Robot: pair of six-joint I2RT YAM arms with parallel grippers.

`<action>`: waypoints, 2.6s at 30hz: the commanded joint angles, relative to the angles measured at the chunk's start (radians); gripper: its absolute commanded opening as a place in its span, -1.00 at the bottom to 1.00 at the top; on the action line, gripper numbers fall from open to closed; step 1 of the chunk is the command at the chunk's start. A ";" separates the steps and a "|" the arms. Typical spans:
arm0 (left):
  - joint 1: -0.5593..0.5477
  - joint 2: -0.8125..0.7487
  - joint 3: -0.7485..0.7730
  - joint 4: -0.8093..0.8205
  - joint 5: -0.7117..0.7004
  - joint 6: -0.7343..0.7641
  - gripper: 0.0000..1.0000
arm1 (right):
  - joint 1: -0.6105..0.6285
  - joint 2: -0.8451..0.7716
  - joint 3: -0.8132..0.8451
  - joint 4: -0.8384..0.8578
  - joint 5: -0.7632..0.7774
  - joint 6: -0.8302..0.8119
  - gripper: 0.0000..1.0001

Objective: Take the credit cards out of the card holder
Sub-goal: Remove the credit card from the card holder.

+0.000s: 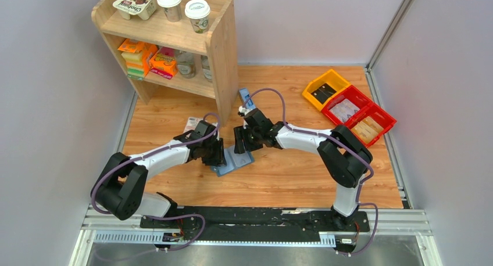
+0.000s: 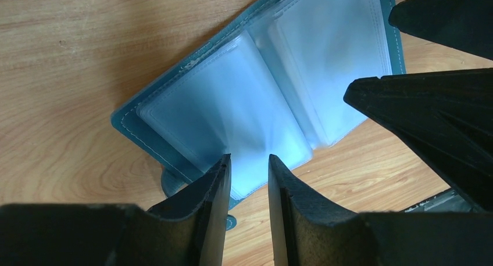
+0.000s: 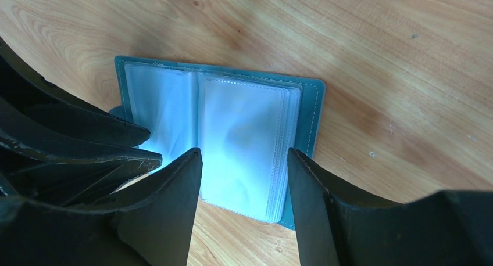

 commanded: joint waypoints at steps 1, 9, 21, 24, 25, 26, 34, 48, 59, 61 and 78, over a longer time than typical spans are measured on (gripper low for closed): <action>0.003 0.022 -0.008 0.006 -0.002 -0.008 -0.24 | 0.010 -0.025 0.021 0.036 -0.019 -0.013 0.16; 0.003 0.027 -0.010 0.009 0.001 -0.010 -0.24 | 0.011 0.007 0.023 0.038 -0.052 -0.014 0.03; 0.003 0.024 -0.011 0.008 0.004 -0.010 -0.24 | 0.015 0.004 0.020 -0.001 0.039 -0.016 0.03; 0.003 0.027 -0.008 0.009 0.006 -0.010 -0.25 | 0.016 0.004 0.024 -0.005 0.040 -0.023 0.04; 0.003 0.027 -0.010 0.009 0.006 -0.010 -0.25 | 0.016 0.007 0.026 -0.005 0.030 -0.026 0.04; 0.003 0.027 -0.010 0.009 0.007 -0.010 -0.25 | 0.018 0.010 0.027 -0.004 0.027 -0.028 0.04; 0.003 0.032 -0.010 0.012 0.009 -0.010 -0.25 | 0.028 0.027 0.030 0.018 -0.029 -0.030 -0.07; 0.003 0.035 -0.008 0.015 0.016 -0.008 -0.25 | 0.028 0.016 0.049 0.041 -0.125 -0.028 0.03; 0.003 0.030 -0.011 0.018 0.015 -0.008 -0.26 | 0.030 -0.038 0.072 0.030 -0.171 -0.020 0.20; 0.003 0.024 -0.013 0.018 0.009 -0.011 -0.26 | 0.030 -0.039 0.070 0.032 -0.178 -0.016 0.22; 0.009 -0.270 -0.103 0.005 -0.216 -0.097 0.01 | 0.053 0.031 0.073 0.124 -0.299 0.055 0.15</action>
